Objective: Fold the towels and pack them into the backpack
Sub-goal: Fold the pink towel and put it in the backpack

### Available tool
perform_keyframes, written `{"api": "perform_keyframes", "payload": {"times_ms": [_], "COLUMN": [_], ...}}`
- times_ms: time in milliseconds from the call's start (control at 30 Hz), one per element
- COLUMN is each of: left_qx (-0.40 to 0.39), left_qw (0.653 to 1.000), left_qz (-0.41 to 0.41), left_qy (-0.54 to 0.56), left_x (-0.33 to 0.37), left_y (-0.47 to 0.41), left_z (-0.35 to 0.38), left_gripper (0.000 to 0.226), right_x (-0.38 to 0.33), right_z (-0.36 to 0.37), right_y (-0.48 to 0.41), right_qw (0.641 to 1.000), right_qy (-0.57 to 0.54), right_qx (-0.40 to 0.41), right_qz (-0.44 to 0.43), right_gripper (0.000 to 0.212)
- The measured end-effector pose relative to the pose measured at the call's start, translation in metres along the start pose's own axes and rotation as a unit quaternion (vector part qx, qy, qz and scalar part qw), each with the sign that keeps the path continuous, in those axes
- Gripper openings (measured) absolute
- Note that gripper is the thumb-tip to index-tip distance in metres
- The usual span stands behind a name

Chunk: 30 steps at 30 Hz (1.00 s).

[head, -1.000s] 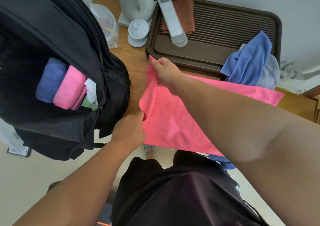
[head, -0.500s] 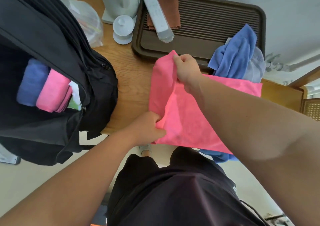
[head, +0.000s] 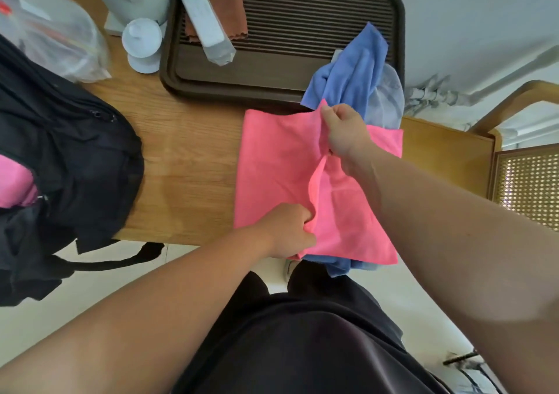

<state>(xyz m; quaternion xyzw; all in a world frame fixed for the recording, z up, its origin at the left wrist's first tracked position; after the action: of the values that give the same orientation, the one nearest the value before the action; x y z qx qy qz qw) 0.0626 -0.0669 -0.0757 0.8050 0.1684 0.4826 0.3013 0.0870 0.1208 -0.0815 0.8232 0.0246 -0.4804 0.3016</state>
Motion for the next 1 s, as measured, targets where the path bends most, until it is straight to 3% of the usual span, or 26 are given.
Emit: {"api": "perform_keyframes", "payload": {"times_ms": [333, 400, 467, 567, 633, 700, 800, 867, 1000], "left_qx": [-0.007, 0.05, 0.158, 0.301, 0.331, 0.317, 0.278, 0.248, 0.191], "left_qw": [0.998, 0.995, 0.984, 0.942, 0.922, 0.919, 0.927, 0.937, 0.954], "left_qz": [-0.053, -0.075, -0.088, -0.148, -0.199, -0.236, -0.25, -0.241, -0.224], "left_qy": [0.016, 0.031, 0.002, -0.02, -0.007, -0.004, -0.035, -0.055, -0.056], "left_x": [-0.013, -0.025, -0.037, -0.062, -0.081, -0.096, -0.108, -0.109, -0.111], "left_y": [-0.023, -0.02, -0.013, 0.003, 0.012, 0.017, 0.019, 0.015, 0.008], "left_z": [0.038, 0.029, 0.008, -0.025, -0.037, -0.042, -0.044, -0.044, -0.041], "left_gripper": [0.051, 0.055, 0.054, 0.041, 0.032, 0.029, 0.036, 0.035, 0.032], "right_x": [0.028, 0.027, 0.02, 0.002, -0.008, -0.014, -0.011, -0.006, -0.001], "right_z": [-0.038, -0.041, -0.04, -0.028, -0.004, 0.025, 0.067, 0.089, 0.116], "right_y": [0.0, 0.007, 0.019, 0.038, 0.048, 0.05, 0.045, 0.04, 0.035], "right_qw": [0.993, 0.989, 0.983, 0.922, 0.857, 0.819, 0.816, 0.803, 0.747], "right_qy": [0.106, 0.136, 0.16, 0.283, 0.365, 0.414, 0.483, 0.523, 0.611], "right_qx": [0.04, 0.039, 0.053, 0.104, 0.1, 0.046, -0.121, -0.187, -0.197], "right_qz": [-0.019, -0.031, -0.074, -0.244, -0.35, -0.395, -0.295, -0.218, -0.173], "right_gripper": [0.007, 0.013, 0.023, 0.039, 0.04, 0.038, 0.046, 0.053, 0.056]}}
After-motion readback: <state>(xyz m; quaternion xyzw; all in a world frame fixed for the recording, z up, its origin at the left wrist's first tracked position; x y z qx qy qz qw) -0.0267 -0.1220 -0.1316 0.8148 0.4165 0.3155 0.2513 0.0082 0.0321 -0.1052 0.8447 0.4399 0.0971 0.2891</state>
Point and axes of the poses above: each hand's wrist, its own y-axis away from the middle knuckle, its own z-axis out of the palm, x = y × z, the point moved 4 cm from there along -y, towards the middle knuckle, and after that the axes turned 2 degrees about y, right-handed, at the moved point
